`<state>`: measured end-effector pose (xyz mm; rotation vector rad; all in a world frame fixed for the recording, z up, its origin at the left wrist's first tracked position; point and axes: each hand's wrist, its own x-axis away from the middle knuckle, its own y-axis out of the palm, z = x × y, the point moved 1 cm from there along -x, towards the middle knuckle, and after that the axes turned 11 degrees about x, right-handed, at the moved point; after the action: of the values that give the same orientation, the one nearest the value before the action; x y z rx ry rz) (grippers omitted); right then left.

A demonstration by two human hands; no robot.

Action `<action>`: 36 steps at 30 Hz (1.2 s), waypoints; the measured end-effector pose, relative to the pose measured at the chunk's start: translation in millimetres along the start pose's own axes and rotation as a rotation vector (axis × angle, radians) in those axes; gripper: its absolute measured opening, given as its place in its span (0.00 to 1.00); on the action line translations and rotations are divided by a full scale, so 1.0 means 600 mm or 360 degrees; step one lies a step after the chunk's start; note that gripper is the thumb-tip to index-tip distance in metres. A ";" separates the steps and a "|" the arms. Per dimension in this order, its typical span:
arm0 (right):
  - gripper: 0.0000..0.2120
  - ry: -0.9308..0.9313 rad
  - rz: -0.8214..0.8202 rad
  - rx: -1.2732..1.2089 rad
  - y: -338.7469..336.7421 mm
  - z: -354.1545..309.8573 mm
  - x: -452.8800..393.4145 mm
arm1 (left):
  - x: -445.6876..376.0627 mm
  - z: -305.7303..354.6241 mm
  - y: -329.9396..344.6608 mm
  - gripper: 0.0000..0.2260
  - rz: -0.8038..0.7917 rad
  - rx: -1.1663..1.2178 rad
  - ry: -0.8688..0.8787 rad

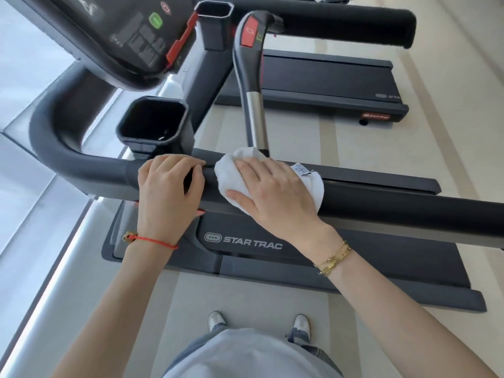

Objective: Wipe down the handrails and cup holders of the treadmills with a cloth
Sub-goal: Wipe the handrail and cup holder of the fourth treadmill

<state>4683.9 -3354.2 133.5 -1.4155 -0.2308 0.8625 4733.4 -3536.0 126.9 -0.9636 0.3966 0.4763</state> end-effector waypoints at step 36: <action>0.20 0.0796 0.0023 -0.0654 -0.002 -0.107 -0.146 | -0.125 -0.213 -0.117 0.11 0.0083 0.0267 -0.0274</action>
<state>4663.6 -3459.3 152.5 -1.9700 -0.0127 0.4593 4696.2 -3694.4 148.1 -0.7452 0.3016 0.5602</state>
